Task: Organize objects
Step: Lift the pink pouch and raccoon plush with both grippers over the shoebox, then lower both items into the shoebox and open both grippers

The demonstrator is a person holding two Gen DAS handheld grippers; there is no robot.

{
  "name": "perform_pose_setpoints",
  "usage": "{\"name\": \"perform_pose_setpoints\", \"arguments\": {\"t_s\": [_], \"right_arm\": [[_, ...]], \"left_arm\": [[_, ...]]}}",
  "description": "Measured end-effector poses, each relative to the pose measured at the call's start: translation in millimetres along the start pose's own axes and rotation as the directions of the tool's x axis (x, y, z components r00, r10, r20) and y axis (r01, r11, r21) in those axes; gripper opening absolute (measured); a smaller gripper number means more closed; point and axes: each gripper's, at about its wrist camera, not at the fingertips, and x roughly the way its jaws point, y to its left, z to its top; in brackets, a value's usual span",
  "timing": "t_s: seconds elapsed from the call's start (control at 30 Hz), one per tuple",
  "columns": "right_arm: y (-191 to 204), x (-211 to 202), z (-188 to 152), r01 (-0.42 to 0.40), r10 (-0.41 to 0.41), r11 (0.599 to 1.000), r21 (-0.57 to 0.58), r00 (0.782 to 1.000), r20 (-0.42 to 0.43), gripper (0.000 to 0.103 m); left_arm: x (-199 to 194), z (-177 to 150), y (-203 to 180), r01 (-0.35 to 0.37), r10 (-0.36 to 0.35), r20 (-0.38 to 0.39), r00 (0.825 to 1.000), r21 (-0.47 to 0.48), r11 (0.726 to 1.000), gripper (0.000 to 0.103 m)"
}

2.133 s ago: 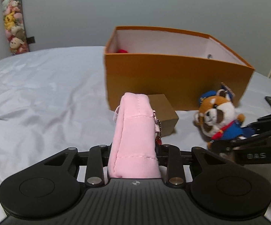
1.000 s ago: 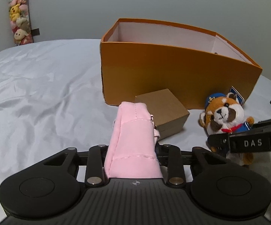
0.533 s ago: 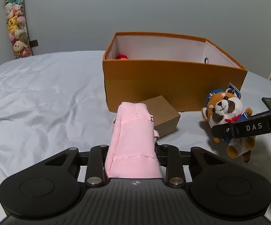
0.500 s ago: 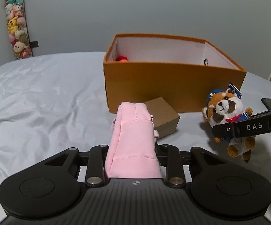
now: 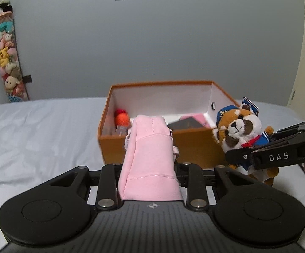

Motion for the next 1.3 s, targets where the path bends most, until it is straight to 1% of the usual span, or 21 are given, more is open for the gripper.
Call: {"name": "perform_pose_setpoints", "arguments": {"t_s": [0.33,0.47,0.57,0.7,0.83,1.03,1.17,1.3], "right_arm": [[-9.2,-10.9,55.7,0.024,-0.021,0.999,-0.026,0.995,0.093,0.043],[-13.2,-8.9,75.2,0.035,-0.029,0.998,-0.055,0.993,0.113,0.043],[-19.7,-1.8,88.8,0.046,-0.039,0.997,-0.06,0.993,0.112,0.043],[-29.6,16.3,99.6,0.048,-0.042,0.996,-0.076,0.996,0.075,0.043],[-39.8,39.1,104.1,0.063,-0.061,0.995,-0.083,0.998,0.032,0.043],[-51.6,77.7,102.5,0.12,-0.125,0.986,-0.117,0.992,-0.031,0.043],[-56.4,92.3,103.8,0.122,-0.133,0.981,-0.147,0.989,-0.061,0.043],[-56.7,105.7,103.8,0.12,-0.139,0.976,-0.182,0.985,-0.1,0.043]], "left_arm": [[24.1,45.1,-4.6,0.009,-0.01,0.06,0.998,0.022,1.0,0.034],[36.3,58.3,-3.0,0.003,-0.006,0.075,0.997,0.04,0.999,0.034],[47.8,66.5,-2.6,-0.006,0.001,0.076,0.997,0.061,0.998,0.034],[65.6,78.6,-1.8,-0.006,0.001,0.063,0.998,0.077,0.997,0.034],[84.2,83.6,-6.6,0.007,-0.01,0.028,1.0,0.089,0.996,0.034],[119.2,79.6,-7.3,-0.013,0.017,-0.027,1.0,0.129,0.992,0.034],[139.4,79.3,-10.0,-0.019,0.028,-0.049,0.998,0.168,0.986,0.034],[154.9,84.3,-8.1,-0.031,0.043,-0.065,0.997,0.177,0.984,0.034]]}}
